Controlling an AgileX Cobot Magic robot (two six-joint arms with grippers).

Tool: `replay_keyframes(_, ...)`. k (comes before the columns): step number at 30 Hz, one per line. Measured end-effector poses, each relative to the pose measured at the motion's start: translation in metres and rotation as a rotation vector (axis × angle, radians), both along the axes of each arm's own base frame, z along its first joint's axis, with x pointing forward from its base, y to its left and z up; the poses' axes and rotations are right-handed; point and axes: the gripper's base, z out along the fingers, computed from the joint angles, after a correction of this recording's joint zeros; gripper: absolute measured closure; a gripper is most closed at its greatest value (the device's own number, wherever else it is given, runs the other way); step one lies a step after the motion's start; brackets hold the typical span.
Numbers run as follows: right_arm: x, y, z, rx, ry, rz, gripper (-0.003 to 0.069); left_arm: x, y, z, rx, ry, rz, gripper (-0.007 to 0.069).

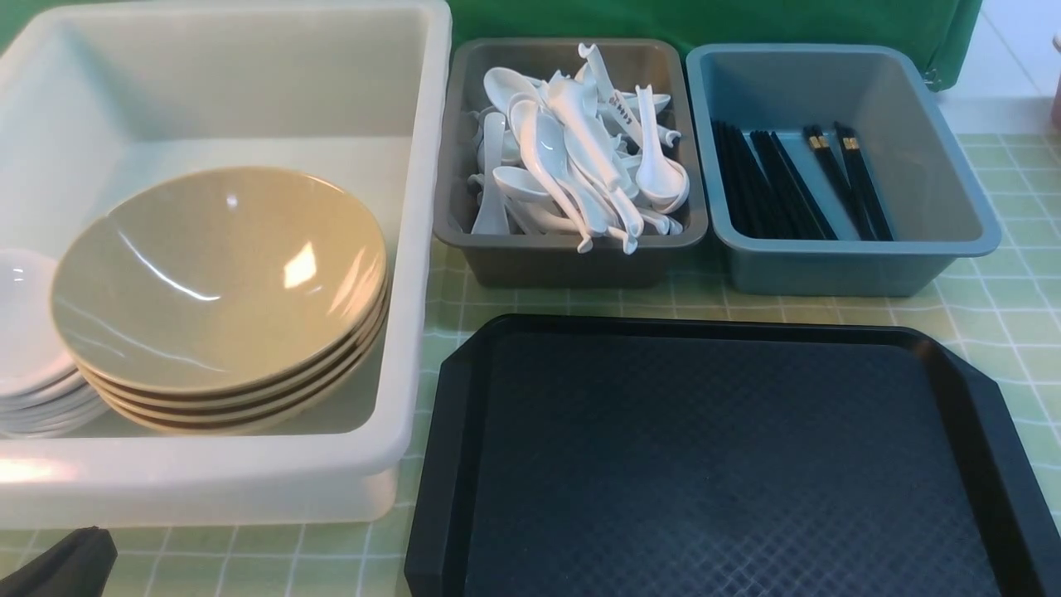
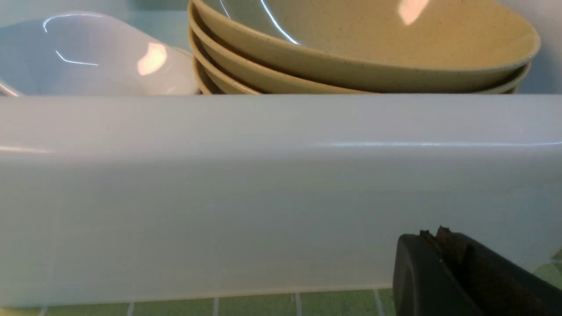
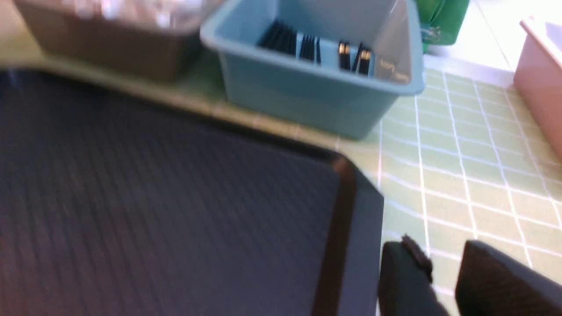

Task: On green table put chopsticks spoon bowls plates into blue grey white boxes.

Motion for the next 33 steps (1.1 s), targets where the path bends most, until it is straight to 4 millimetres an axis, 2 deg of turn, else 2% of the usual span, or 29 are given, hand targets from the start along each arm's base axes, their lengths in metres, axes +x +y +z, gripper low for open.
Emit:
replay_keyframes(5,0.008,-0.001,-0.044,-0.011,0.094,-0.003,0.0456,0.000,0.000,0.000,0.002,0.000,0.000,0.0626)
replay_keyframes(6,0.009,-0.001,-0.047,-0.011,0.077,-0.008,0.0455,0.000,0.000,0.000,0.002,0.000,0.000,0.0626)
replay_keyframes(12,0.013,-0.002,-0.045,0.007,-0.003,-0.022,0.0449,0.000,0.000,0.000,0.000,0.001,-0.001,0.0626)
replay_keyframes(33,0.013,-0.002,-0.045,0.008,-0.010,-0.023,0.0442,0.000,0.000,0.000,0.000,0.001,-0.001,0.0626)
